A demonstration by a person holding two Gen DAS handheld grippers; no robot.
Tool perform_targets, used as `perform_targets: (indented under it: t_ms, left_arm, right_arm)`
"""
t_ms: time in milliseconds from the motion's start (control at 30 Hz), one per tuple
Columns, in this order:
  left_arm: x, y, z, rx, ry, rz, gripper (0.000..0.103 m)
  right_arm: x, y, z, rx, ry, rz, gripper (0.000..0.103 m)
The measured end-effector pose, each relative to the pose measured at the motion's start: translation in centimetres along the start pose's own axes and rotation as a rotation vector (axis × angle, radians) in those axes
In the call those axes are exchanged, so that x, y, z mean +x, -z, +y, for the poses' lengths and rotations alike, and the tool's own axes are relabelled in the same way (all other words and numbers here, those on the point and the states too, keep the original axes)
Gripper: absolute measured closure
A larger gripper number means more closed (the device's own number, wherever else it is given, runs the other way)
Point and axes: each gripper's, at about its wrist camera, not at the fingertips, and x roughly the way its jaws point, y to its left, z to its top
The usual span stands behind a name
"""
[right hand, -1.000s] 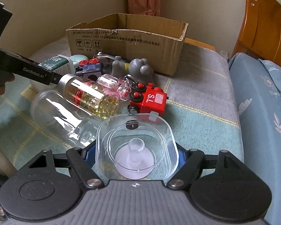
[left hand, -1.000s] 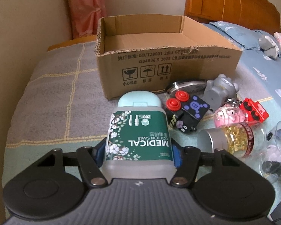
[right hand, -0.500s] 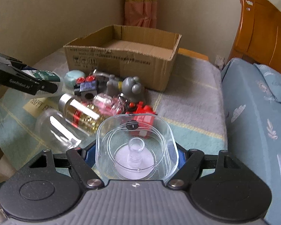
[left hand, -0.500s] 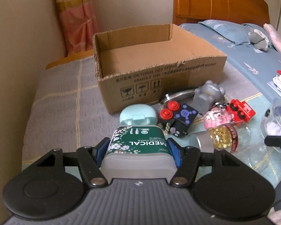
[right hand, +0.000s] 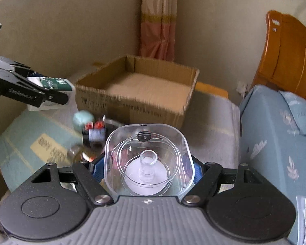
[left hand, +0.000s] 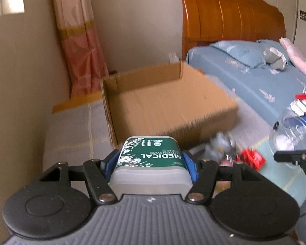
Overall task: Organize rigid objects
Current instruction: 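Lower the MEDICAL tub into the box and open left tool while right tool carries the container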
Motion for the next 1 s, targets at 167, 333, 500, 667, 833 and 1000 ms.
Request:
perform_targets:
  t_ms: [167,333,500,667,833,1000]
  left_arm:
    - [1.9,-3.8,0.5,0.024,-0.027,-0.031,0.039]
    - [5.4,-7.1,1.1,0.013,-0.039,-0.027,0.039]
    - [9.5,-9.3,1.7,0.013,-0.059,0.010,0.039]
    - [12.4,-11.2,2.5,-0.003,-0.084,-0.017,0.036]
    - [14.8,-11.2,3.5,-0.041,-0.114,-0.006,0.007]
    - [14.3,-9.4,3.6,-0.038,-0.073,0.038,0.007]
  right_arm:
    - [0.8,-2.8,-0.5,-0.029,-0.015,-0.027,0.022]
    - [2.1,-5.2,-1.4,-0.043,-0.025,-0.030,0.022]
    - [3.6,-6.8,-2.0,-0.056,-0.031,-0.016,0.022]
    - [4.8,-7.6,-2.4,-0.064,-0.022,-0.007,0.022]
    - [5.1,-7.5,-2.5,-0.063,-0.014,0.006,0.022]
    - [4.9,-7.4,-2.5,-0.072,-0.003,0.027,0.022]
